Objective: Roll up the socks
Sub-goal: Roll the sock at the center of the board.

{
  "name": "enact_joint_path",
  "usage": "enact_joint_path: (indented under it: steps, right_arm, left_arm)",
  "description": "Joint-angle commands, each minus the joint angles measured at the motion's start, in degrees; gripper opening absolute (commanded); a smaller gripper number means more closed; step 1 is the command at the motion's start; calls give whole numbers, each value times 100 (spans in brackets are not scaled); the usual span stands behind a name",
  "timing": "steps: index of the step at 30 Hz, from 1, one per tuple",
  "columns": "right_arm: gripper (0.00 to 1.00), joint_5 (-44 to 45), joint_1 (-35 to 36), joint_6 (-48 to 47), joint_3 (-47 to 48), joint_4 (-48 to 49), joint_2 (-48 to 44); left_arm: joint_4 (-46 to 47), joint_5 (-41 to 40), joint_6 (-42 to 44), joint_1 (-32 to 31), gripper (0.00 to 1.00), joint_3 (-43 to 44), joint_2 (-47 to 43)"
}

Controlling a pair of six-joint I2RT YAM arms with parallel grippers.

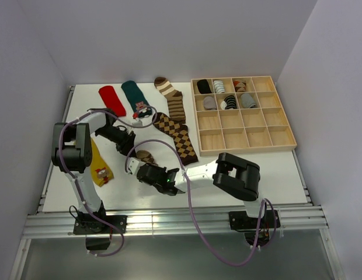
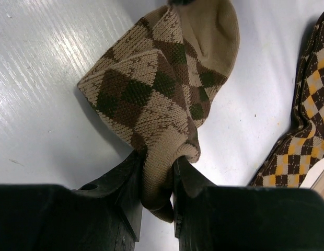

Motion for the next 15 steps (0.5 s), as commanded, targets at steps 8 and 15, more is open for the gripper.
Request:
enact_joint_path:
  steps: [8,15]
  right_arm:
    - [0,-144,24,242,127,-915,32]
    - [0,-1180,-55,286,469,-1591,-100]
  left_arm:
    - [1055,-392,-1001,-666,28,-78,239]
    - [1592,-1131,-1581,-762,18,-35,414]
